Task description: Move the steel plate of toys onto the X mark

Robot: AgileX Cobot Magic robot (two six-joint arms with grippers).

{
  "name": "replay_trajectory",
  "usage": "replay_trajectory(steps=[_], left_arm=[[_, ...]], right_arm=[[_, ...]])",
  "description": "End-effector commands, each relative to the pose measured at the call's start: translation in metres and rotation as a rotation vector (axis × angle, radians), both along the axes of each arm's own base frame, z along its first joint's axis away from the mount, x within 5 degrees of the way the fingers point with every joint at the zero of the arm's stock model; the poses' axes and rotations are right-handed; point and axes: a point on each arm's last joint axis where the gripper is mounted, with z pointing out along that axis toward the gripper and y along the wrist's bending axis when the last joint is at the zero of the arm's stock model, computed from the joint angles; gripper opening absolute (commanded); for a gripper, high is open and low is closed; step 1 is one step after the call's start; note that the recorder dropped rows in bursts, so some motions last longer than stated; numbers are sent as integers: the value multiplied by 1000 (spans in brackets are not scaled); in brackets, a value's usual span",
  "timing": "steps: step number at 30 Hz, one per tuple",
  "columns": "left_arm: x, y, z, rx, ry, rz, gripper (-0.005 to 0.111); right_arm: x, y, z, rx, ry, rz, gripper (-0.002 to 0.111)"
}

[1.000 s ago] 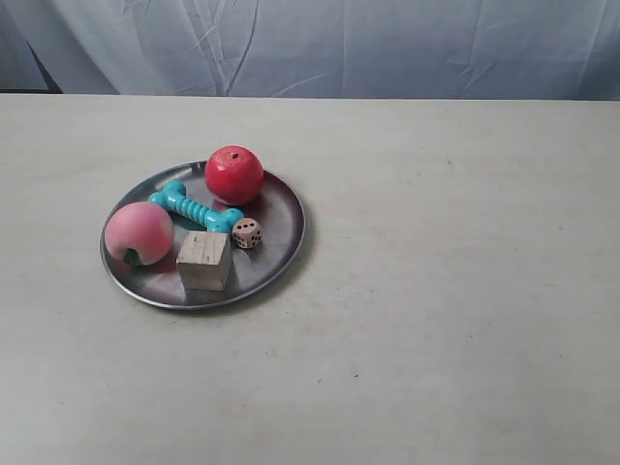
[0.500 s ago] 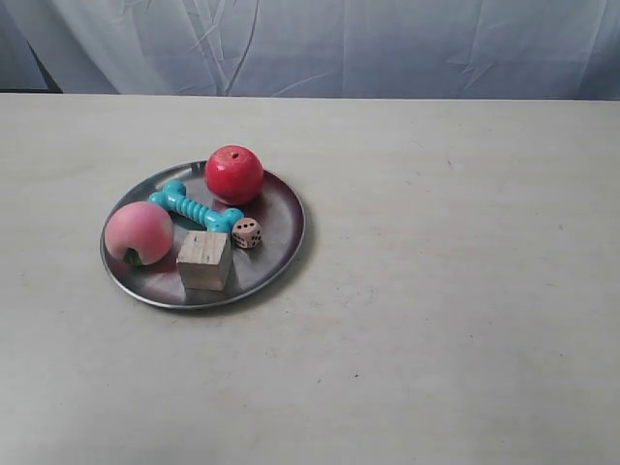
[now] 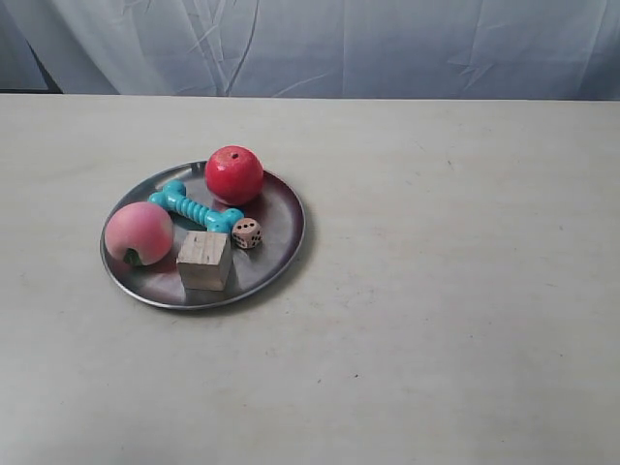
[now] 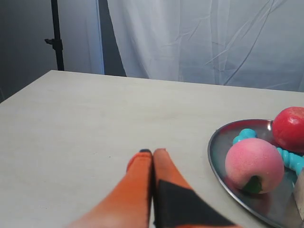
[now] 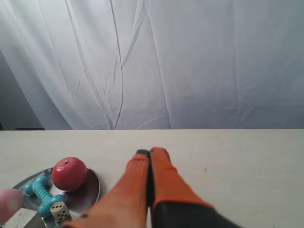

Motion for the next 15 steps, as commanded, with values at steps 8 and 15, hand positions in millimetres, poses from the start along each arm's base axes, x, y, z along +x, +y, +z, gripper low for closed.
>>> replay_trajectory(steps=[8,15], left_arm=[[0,0,-1,-3,1,-2,0],[0,0,-1,-1,1,-2,0]], right_arm=[[0,0,0,-5,-8,-4,-1],[-6,-7,-8,-149,-13,-58,-1]])
